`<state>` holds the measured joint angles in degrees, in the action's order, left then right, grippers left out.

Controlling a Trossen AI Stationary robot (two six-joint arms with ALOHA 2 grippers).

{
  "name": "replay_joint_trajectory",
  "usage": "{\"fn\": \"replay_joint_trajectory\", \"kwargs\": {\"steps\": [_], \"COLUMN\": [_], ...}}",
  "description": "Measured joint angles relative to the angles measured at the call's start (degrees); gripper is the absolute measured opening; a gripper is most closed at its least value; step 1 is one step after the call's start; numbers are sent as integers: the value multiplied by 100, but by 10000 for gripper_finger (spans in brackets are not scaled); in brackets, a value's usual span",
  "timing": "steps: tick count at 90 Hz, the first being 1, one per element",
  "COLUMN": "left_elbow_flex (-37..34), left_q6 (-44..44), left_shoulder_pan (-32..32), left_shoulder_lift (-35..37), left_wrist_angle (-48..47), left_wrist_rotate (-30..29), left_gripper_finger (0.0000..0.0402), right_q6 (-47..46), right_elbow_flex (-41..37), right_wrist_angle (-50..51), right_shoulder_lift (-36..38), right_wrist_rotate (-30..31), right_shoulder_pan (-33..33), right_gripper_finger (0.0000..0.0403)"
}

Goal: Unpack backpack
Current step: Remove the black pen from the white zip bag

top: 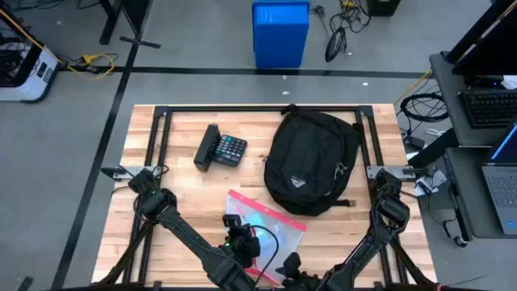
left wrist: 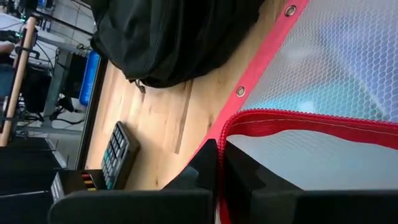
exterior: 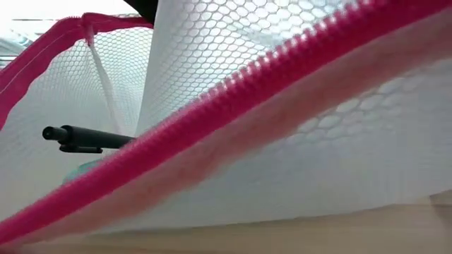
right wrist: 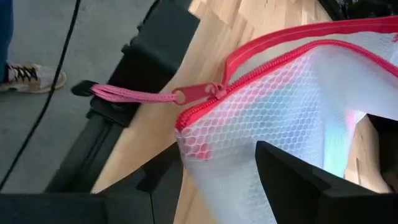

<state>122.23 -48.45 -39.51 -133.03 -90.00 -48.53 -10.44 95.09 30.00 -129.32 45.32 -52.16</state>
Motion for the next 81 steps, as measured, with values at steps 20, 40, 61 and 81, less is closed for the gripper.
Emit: {"fn": "replay_joint_trajectory", "kwargs": {"steps": [20,40,61,81], "left_elbow_flex": [0,0,0,0], "left_q6": [109,100,206,252], "left_shoulder_pan": [46,23,-142,-296], "left_shoulder_lift": [0,0,0,0], "left_wrist_angle": [-6,-4,-5,-2], "left_wrist_rotate": [-87,-120,-223,-408], "left_gripper_finger": [0,0,5,50], "right_q6": [13,21,-92,67], "right_elbow_flex": [-2,-2,-2,-2], "right_wrist_angle": [-338,-220,14,271], "right_shoulder_lift": [0,27,91,409], "right_wrist_rotate": [-26,-202,-242,-214], "right_shoulder_pan": [304,421,413,457], "right_gripper_finger": [103,9,0,0]}}
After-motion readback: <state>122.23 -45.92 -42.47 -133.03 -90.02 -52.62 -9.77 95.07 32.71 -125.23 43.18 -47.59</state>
